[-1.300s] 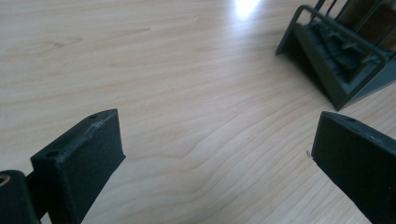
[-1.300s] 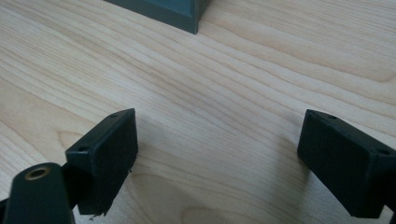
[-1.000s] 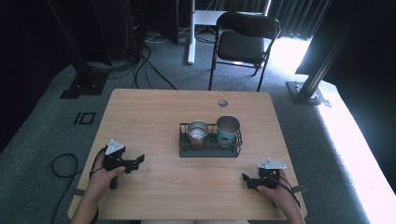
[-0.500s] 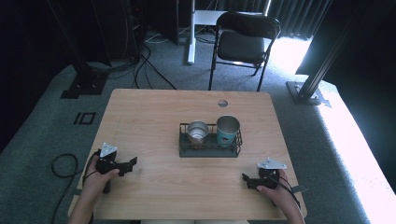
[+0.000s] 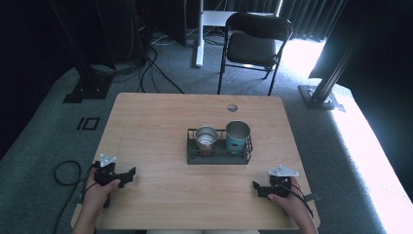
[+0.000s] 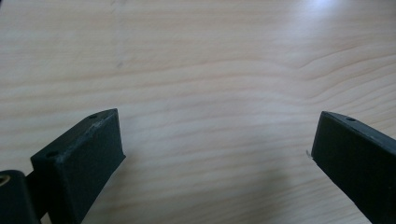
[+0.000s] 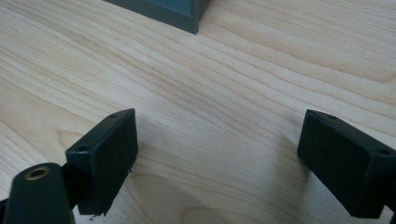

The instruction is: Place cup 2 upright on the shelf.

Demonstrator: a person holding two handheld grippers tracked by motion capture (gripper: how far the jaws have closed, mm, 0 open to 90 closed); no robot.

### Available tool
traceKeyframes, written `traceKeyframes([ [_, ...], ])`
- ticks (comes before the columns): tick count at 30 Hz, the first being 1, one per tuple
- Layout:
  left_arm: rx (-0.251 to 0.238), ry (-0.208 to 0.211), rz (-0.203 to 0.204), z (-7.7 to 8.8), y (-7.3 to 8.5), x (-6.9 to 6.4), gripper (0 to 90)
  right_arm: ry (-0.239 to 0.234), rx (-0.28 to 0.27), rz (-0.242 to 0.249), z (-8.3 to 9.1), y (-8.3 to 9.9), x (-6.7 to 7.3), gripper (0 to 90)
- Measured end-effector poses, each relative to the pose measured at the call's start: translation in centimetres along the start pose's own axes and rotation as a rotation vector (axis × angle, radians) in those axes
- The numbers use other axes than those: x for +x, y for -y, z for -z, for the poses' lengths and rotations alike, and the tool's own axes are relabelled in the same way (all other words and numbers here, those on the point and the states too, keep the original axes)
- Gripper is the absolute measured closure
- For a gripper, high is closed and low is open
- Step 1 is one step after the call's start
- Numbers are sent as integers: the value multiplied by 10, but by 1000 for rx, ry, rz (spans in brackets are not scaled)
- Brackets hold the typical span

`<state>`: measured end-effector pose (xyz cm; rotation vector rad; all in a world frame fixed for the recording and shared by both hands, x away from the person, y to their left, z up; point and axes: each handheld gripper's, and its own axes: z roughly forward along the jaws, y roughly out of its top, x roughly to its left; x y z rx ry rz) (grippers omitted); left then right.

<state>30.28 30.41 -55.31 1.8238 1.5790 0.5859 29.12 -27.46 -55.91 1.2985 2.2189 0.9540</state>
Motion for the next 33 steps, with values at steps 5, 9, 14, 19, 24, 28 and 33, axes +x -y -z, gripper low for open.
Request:
traceKeyframes([
  [5,4,-30,38,1,5,8,28,0,0,0,0,0,0,117],
  [9,8,-52,44,2,6,11,28,0,0,0,0,0,0,117],
  [14,18,-88,41,2,6,11,28,0,-1,0,0,0,0,117],
  [19,37,-119,6,1,6,8,28,0,-1,0,0,0,0,116],
  [24,36,-120,7,1,6,8,27,0,0,0,0,0,0,116],
  [28,36,-120,7,1,6,8,26,0,-1,0,0,0,0,116],
  [33,36,-121,7,1,6,8,26,0,-1,1,0,0,0,116],
])
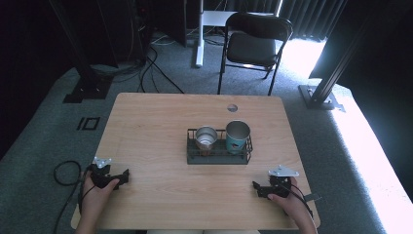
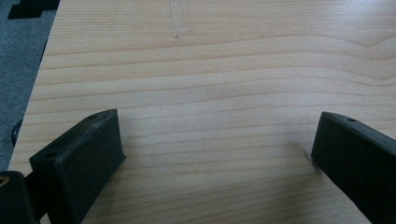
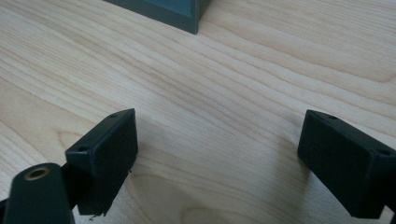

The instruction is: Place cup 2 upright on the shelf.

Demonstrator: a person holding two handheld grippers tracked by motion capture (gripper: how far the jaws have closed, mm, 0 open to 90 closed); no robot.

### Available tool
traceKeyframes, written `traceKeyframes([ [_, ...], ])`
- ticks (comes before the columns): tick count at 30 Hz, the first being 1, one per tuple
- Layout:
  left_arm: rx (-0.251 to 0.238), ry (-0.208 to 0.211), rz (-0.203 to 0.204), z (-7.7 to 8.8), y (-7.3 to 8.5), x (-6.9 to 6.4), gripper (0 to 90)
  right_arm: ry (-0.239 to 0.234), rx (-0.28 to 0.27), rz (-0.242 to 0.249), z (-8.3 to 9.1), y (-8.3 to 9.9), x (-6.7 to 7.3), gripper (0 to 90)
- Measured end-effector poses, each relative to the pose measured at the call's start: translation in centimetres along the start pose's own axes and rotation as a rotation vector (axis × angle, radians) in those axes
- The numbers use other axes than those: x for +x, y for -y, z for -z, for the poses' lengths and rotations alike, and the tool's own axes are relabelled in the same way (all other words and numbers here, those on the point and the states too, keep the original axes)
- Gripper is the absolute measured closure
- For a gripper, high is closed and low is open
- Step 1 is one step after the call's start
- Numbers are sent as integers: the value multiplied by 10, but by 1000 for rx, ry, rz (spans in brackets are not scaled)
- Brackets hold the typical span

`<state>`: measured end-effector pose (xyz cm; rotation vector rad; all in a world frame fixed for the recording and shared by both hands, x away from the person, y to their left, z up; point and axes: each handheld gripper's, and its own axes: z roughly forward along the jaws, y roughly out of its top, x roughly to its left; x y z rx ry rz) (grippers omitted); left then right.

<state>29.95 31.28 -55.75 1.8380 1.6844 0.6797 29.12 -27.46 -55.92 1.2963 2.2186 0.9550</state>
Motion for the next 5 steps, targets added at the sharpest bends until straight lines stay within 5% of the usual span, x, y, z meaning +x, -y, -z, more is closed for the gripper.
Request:
traceKeyframes([
  [5,0,-23,26,-1,-1,-2,25,0,0,-1,0,0,0,116],
])
